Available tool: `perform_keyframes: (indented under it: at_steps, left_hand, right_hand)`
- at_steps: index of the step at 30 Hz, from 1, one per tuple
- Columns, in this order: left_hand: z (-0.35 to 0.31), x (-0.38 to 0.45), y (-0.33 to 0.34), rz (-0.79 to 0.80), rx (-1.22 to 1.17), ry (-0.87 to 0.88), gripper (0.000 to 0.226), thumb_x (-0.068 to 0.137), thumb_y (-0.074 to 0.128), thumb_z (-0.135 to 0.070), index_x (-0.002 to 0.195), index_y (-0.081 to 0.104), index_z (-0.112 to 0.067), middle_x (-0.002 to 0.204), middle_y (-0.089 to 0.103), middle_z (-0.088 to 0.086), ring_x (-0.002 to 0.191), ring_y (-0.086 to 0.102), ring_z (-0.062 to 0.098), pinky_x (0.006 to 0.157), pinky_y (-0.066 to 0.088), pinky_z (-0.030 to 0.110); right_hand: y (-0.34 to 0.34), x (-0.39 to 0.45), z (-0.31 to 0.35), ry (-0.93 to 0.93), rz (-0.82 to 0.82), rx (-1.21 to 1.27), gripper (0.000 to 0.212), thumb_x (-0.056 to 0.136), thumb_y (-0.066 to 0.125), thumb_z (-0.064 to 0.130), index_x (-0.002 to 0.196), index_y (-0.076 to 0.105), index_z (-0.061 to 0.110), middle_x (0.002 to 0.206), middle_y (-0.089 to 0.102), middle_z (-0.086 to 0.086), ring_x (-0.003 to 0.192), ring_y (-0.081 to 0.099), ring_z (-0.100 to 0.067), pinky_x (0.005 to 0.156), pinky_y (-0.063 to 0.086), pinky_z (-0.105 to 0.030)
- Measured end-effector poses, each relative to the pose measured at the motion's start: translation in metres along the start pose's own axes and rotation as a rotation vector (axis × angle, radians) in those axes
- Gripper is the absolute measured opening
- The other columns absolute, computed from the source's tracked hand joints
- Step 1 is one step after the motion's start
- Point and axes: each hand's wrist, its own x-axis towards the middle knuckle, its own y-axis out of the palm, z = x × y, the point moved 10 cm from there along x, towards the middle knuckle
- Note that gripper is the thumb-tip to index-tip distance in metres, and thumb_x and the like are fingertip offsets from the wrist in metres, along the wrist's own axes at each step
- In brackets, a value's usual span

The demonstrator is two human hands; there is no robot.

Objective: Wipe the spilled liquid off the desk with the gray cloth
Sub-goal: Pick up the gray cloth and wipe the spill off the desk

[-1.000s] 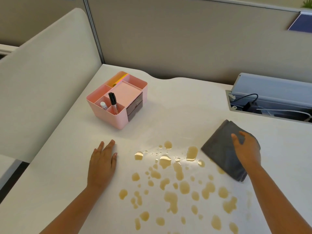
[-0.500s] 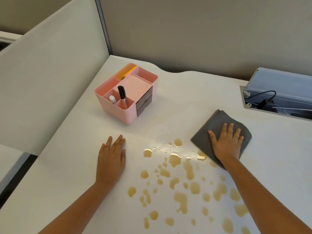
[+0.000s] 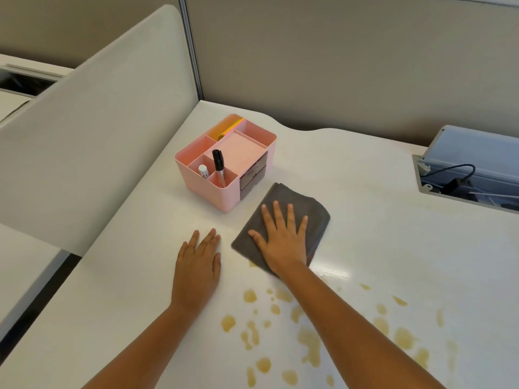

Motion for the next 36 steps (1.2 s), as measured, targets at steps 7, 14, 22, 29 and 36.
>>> perform_keyframes:
  at_steps: [7,14,22,29,36]
  left_hand:
    - [0.001,0.0,-0.002,-0.011,-0.028,0.003,0.047,0.087,0.03,-0.027,0.121,0.057,-0.009,0.13,0.06,0.008,0.125,0.05,0.036,0.099,0.042,0.05]
    - [0.0,-0.002,-0.003,-0.015,-0.044,-0.002,0.048,0.087,0.029,-0.026,0.122,0.056,-0.009,0.132,0.058,0.007,0.127,0.048,0.036,0.1,0.042,0.051]
    - [-0.001,-0.002,-0.004,-0.022,-0.053,-0.003,0.052,0.086,0.025,-0.029,0.122,0.056,-0.008,0.132,0.058,0.008,0.127,0.047,0.037,0.102,0.039,0.052]
    - [-0.002,-0.003,-0.004,-0.034,-0.045,0.011,0.051,0.086,0.027,-0.03,0.121,0.056,-0.006,0.131,0.058,0.011,0.125,0.048,0.039,0.1,0.04,0.053]
    - [0.0,-0.002,-0.002,-0.059,-0.064,0.009,0.044,0.087,0.037,-0.024,0.123,0.055,-0.007,0.134,0.056,0.01,0.129,0.044,0.038,0.103,0.037,0.053]
  right_hand:
    - [0.001,-0.015,-0.013,-0.144,0.005,-0.007,0.074,0.078,0.001,0.076,0.145,0.002,0.043,0.158,0.002,0.009,0.145,-0.008,-0.023,0.108,-0.017,-0.054]
    - [-0.017,-0.041,-0.129,0.061,0.004,-0.053,0.075,0.076,0.0,0.075,0.144,0.0,0.043,0.158,0.001,0.011,0.145,-0.004,-0.021,0.112,-0.003,-0.056]
    - [-0.036,-0.141,-0.269,0.416,-0.01,-0.011,0.07,0.082,0.016,0.065,0.146,0.008,0.039,0.158,0.008,0.005,0.145,0.0,-0.023,0.113,0.005,-0.06]
    - [-0.03,-0.194,-0.27,0.705,-0.028,0.038,0.077,0.078,0.01,0.07,0.147,0.004,0.036,0.159,0.004,0.002,0.145,-0.001,-0.028,0.112,0.005,-0.061]
    - [-0.023,-0.169,-0.213,0.68,-0.048,0.054,0.079,0.078,0.005,0.071,0.148,0.004,0.034,0.159,0.002,-0.001,0.144,-0.004,-0.03,0.112,0.003,-0.063]
